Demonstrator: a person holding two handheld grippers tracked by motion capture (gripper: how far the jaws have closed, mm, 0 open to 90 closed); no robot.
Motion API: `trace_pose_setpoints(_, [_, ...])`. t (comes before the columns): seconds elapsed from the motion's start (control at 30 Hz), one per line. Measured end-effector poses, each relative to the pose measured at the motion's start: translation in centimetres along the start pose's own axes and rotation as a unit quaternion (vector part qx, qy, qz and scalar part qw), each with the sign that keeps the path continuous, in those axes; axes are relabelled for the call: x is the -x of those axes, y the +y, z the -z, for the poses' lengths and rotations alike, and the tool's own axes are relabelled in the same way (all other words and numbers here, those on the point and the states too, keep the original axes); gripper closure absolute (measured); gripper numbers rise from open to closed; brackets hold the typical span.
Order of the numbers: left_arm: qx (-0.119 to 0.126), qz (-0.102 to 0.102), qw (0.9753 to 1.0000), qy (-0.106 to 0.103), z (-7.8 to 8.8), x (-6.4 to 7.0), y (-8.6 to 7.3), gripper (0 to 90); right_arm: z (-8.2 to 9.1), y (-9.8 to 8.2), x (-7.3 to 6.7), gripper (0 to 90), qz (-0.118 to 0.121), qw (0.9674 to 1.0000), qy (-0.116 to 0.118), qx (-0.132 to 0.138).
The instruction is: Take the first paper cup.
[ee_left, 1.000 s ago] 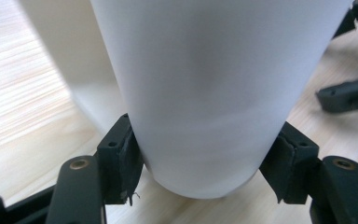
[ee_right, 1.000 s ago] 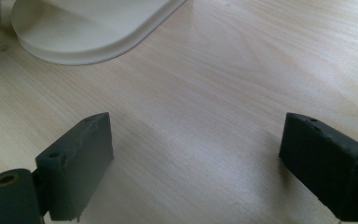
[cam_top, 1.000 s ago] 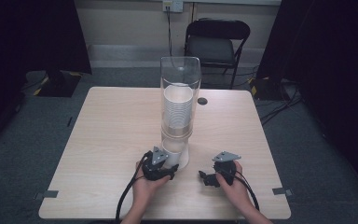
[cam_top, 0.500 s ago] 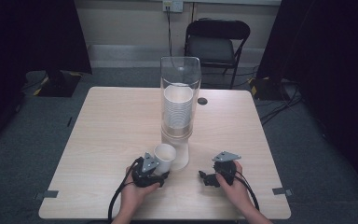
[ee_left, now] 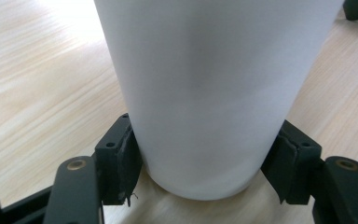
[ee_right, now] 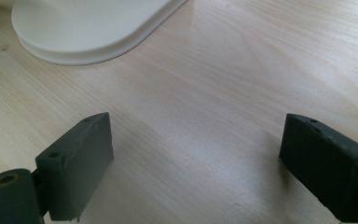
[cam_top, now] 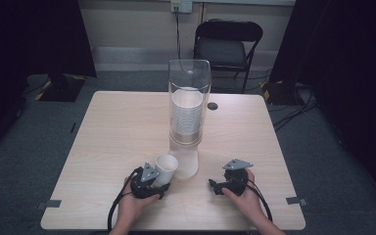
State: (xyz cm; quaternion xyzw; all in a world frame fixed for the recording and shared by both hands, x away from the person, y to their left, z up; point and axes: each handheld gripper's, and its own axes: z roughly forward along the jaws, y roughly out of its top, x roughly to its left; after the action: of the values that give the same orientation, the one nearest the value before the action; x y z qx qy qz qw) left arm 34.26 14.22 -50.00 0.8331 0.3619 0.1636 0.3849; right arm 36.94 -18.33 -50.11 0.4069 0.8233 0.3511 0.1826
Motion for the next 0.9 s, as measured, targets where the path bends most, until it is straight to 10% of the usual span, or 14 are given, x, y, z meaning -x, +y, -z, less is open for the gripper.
trace_pose_setpoints(0.5, [0.000, -0.049, 0.9959, -0.076, -0.6, 3.1, 0.6, 35.0, 1.3, 1.8, -1.8, 19.3, 0.036, 0.9976, 0.036, 0.046])
trace_pose_setpoints(0.9, [-0.003, -0.068, 0.9946, -0.079, -0.8, 3.5, 0.8, 34.8, 1.3, 3.1, -4.8, 19.8, 0.060, 0.9915, 0.095, 0.065])
